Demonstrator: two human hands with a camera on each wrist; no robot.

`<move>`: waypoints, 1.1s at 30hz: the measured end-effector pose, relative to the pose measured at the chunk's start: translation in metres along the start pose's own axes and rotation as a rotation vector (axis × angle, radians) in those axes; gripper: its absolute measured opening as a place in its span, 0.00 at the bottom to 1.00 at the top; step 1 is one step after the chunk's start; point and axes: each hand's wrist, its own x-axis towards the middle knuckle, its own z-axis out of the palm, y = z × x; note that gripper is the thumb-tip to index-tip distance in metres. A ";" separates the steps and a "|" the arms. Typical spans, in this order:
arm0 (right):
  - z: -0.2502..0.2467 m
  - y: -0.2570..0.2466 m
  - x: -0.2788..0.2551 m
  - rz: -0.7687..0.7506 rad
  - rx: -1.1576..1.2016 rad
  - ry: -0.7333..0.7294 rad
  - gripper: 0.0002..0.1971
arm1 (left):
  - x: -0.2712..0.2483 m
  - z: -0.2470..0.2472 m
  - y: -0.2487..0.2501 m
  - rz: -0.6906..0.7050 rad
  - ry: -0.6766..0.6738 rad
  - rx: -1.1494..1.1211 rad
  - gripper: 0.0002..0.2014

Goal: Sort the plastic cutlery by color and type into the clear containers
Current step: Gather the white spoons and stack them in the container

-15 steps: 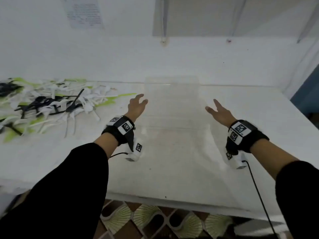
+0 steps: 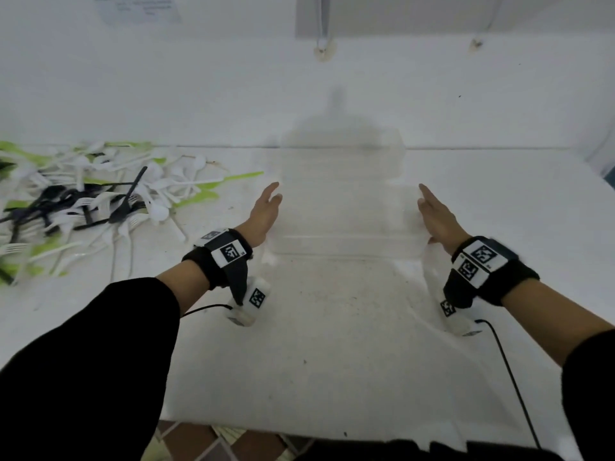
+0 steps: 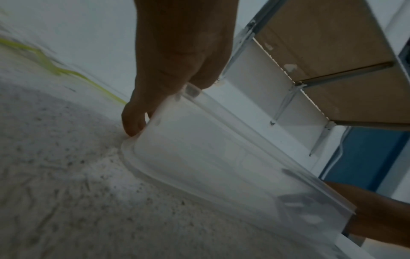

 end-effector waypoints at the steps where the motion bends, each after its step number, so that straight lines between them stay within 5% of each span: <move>1: 0.000 0.000 -0.003 0.003 0.007 0.011 0.23 | -0.002 0.000 -0.001 0.009 0.020 -0.002 0.21; 19: -0.004 0.029 -0.107 -0.027 -0.126 -0.132 0.27 | -0.111 -0.010 -0.031 -0.014 0.044 -0.059 0.21; 25: -0.004 0.030 -0.109 -0.082 -0.280 -0.093 0.30 | -0.117 -0.015 -0.029 0.013 -0.012 0.051 0.24; 28: -0.007 0.027 -0.106 -0.170 -0.431 0.051 0.31 | -0.120 -0.022 -0.028 0.042 0.062 0.091 0.24; 33: 0.002 -0.011 -0.116 -0.373 -0.330 0.153 0.25 | -0.129 -0.044 -0.026 0.129 0.150 0.018 0.17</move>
